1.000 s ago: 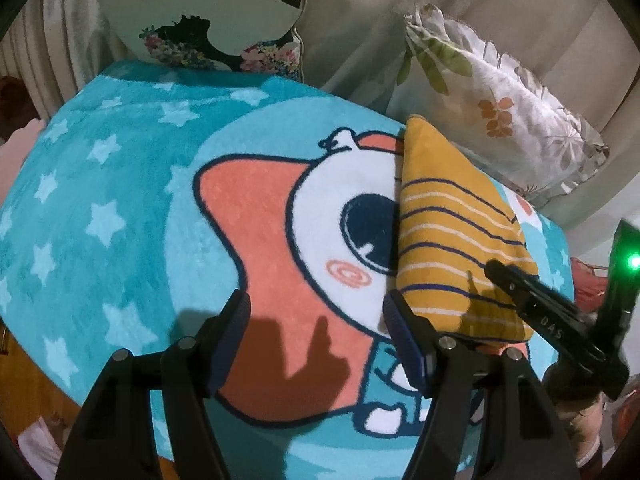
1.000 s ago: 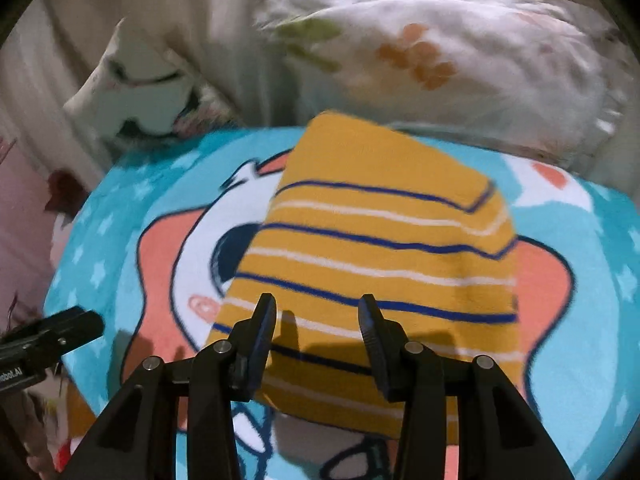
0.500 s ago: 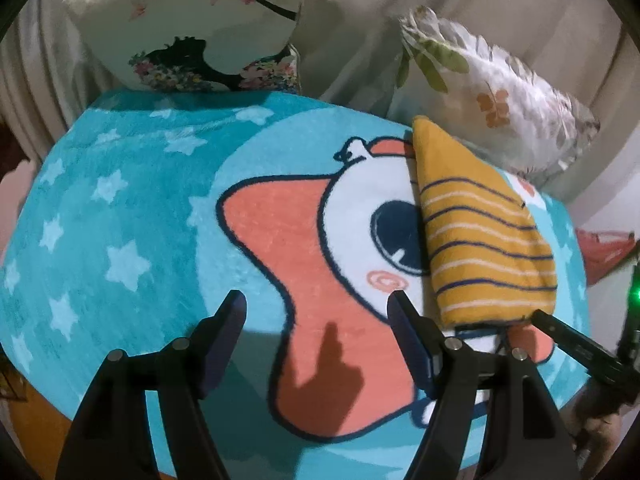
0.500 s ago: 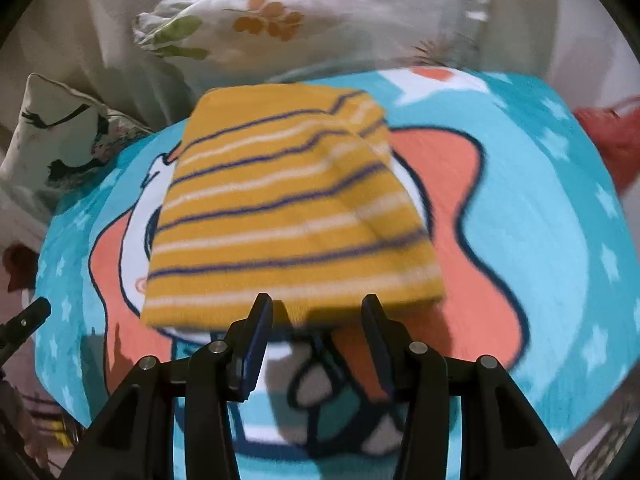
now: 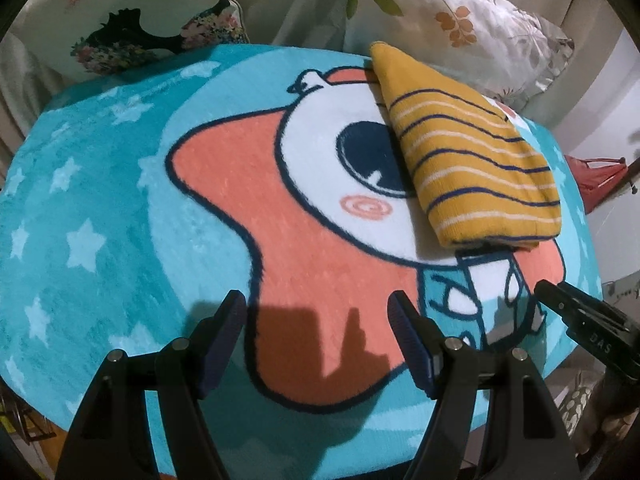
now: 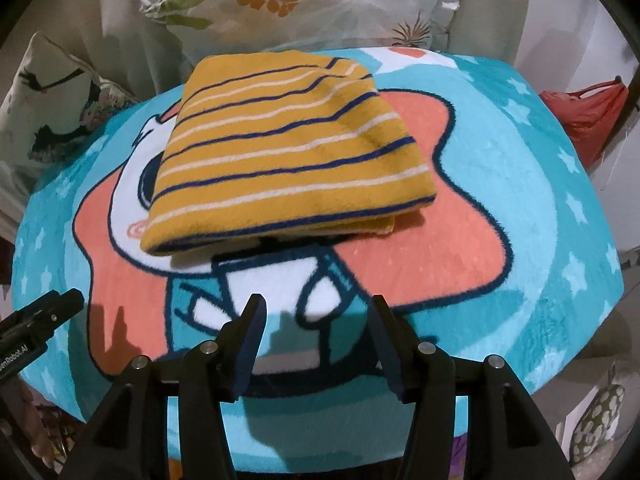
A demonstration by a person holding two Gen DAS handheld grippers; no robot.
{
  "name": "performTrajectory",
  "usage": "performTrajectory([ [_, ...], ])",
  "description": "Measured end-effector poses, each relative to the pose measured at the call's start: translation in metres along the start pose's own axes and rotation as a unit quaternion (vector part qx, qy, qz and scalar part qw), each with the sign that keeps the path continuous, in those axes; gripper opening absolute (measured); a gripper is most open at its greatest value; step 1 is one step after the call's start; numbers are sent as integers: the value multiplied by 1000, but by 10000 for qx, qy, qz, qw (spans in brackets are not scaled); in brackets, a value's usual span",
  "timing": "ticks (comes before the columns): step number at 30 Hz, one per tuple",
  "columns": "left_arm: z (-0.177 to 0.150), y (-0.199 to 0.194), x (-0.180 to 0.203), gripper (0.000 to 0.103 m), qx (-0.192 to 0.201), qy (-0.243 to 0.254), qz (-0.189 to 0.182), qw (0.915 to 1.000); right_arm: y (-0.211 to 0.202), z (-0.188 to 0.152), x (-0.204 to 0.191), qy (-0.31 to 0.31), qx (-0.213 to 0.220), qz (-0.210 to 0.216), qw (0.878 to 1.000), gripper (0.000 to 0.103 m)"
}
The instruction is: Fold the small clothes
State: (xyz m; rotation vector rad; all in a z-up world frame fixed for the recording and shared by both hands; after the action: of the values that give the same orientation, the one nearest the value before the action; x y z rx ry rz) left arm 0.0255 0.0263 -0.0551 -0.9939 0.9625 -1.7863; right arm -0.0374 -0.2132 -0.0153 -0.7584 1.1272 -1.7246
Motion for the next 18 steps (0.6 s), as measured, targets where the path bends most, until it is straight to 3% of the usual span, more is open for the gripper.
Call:
performTrajectory([
  [9,6,-21,13,72,378,-111,257,9989,-2,8,-1,-133,122,256,9995,58],
  [18,7,-53,56,79,1032,-222,500,9932,-22,20,25,-309,396,533,9973,61],
])
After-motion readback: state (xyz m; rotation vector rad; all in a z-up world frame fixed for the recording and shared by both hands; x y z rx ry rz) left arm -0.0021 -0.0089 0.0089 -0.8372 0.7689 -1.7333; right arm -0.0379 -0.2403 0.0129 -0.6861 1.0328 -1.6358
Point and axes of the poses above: each gripper's, at about its wrist camera, not at the fingertips, and y roughly the way its jaws point, x to its right, z to its top, the point moved 7 cm from there along y, roughly the way its jaws point, and after that the axes turned 2 degrees about -z, right-handed, at the moved point
